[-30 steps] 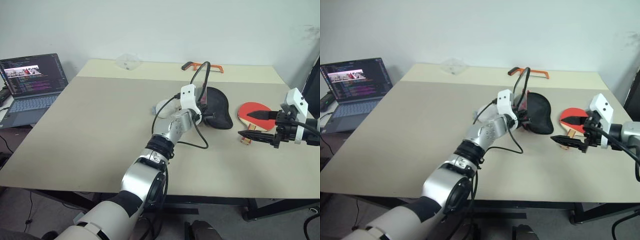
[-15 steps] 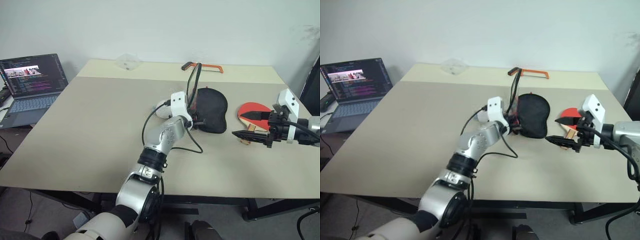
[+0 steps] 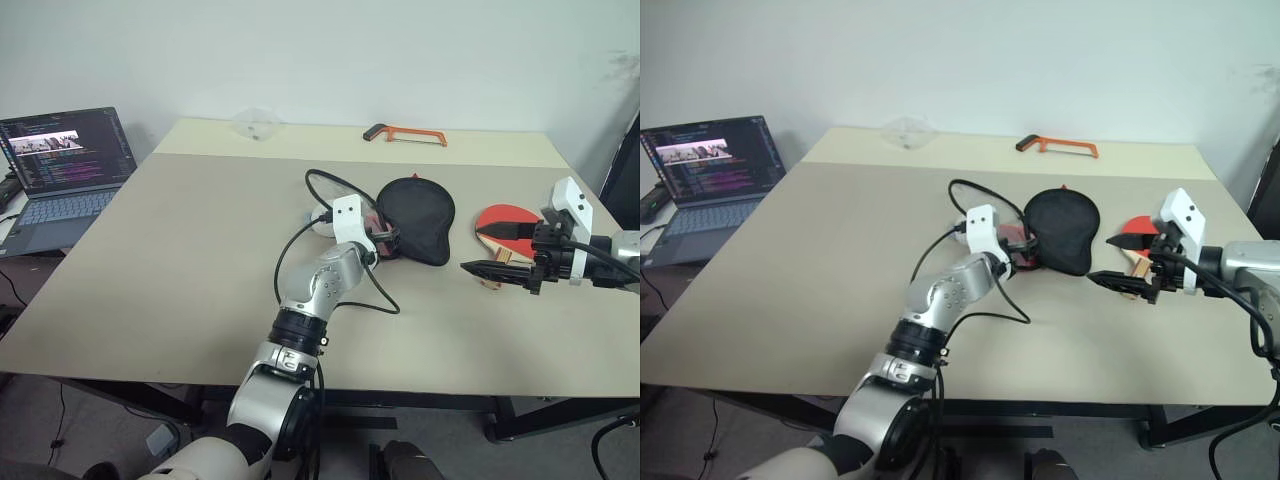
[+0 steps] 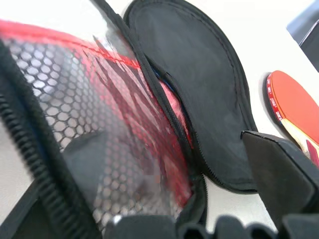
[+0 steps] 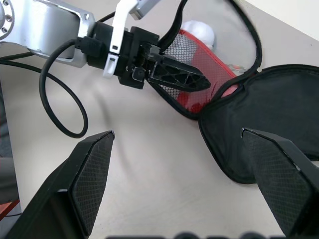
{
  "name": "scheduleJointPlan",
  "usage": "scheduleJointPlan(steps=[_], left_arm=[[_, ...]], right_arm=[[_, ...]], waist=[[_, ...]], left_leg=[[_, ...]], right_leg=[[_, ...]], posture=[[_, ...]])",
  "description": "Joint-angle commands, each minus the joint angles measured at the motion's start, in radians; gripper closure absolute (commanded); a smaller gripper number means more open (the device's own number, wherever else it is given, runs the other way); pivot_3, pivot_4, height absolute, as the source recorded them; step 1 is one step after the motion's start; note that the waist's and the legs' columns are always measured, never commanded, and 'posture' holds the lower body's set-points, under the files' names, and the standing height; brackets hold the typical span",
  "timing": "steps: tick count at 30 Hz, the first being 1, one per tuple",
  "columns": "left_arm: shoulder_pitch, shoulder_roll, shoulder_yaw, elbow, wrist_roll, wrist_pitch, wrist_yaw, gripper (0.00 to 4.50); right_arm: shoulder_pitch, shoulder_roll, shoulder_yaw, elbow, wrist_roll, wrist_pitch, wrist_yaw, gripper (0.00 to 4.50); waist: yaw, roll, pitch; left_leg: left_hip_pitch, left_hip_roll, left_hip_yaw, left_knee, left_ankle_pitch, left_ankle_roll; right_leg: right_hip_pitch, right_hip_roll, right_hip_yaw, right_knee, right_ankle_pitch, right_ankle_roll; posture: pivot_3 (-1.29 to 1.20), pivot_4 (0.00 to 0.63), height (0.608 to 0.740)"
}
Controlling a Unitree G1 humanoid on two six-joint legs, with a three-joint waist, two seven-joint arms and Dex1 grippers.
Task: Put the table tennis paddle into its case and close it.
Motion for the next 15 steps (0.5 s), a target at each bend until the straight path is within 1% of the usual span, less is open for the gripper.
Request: scheduleJointPlan(steps=[1, 5, 7, 10, 12, 13, 15], left_arm=[[0.041, -0.047, -0.009, -0.102, 0.015, 0.019, -0.018, 0.05], [0.057, 0.052, -0.053, -0.195, 0.058, 0.097, -0.084, 0.05], [0.067, 0.094, -0.060, -0.240, 0.070, 0.137, -0.114, 0.05], [0.081, 0.180, -0.073, -0.325, 0.074, 0.210, -0.177, 0.05], [0.092, 0.233, -0.045, -0.381, 0.055, 0.264, -0.210, 0.05], [0.101, 0.280, -0.038, -0.417, 0.042, 0.295, -0.248, 0.05], [0.112, 0.336, -0.034, -0.461, 0.029, 0.335, -0.298, 0.05]], right_arm=[[-0.019, 0.012, -0.011, -0.018, -0.002, 0.005, -0.035, 0.00], [-0.073, 0.091, 0.003, 0.051, -0.082, 0.062, -0.237, 0.00], [-0.111, 0.138, 0.007, 0.102, -0.131, 0.121, -0.357, 0.00], [-0.172, 0.232, -0.037, 0.193, -0.190, 0.234, -0.572, 0.00], [-0.192, 0.284, -0.076, 0.237, -0.233, 0.269, -0.699, 0.00], [-0.204, 0.316, -0.105, 0.260, -0.266, 0.280, -0.788, 0.00], [-0.222, 0.358, -0.146, 0.283, -0.302, 0.294, -0.894, 0.00]], waist=[[0.000, 0.000, 0.000], [-0.001, 0.000, 0.000], [-0.001, 0.000, 0.000], [-0.005, 0.000, 0.000], [-0.004, 0.000, 0.000], [-0.003, 0.001, 0.000], [-0.002, 0.001, 0.000]], left_leg=[[0.000, 0.000, 0.000, 0.000, 0.000, 0.000], [0.000, 0.000, 0.000, 0.000, 0.000, 0.000], [0.000, 0.000, 0.000, 0.000, 0.001, -0.001], [0.001, 0.000, 0.000, 0.000, 0.001, -0.001], [0.000, 0.001, 0.000, -0.001, 0.001, -0.001], [0.000, 0.001, 0.000, -0.001, 0.001, -0.001], [0.000, 0.001, 0.001, -0.001, 0.001, -0.001]], right_leg=[[0.000, 0.000, 0.000, 0.000, 0.000, 0.000], [0.000, 0.000, 0.000, 0.000, 0.000, 0.000], [0.000, 0.000, 0.000, 0.001, 0.000, 0.000], [0.000, 0.000, 0.001, 0.001, 0.001, -0.001], [-0.001, 0.000, 0.000, 0.001, 0.001, -0.002], [-0.001, 0.000, 0.000, 0.001, 0.001, -0.002], [-0.001, 0.000, 0.000, 0.001, 0.001, -0.002]], posture=[[0.00, 0.150, 0.740], [0.00, 0.150, 0.740], [0.00, 0.150, 0.740], [0.00, 0.150, 0.740], [0.00, 0.150, 0.740], [0.00, 0.150, 0.740], [0.00, 0.150, 0.740]])
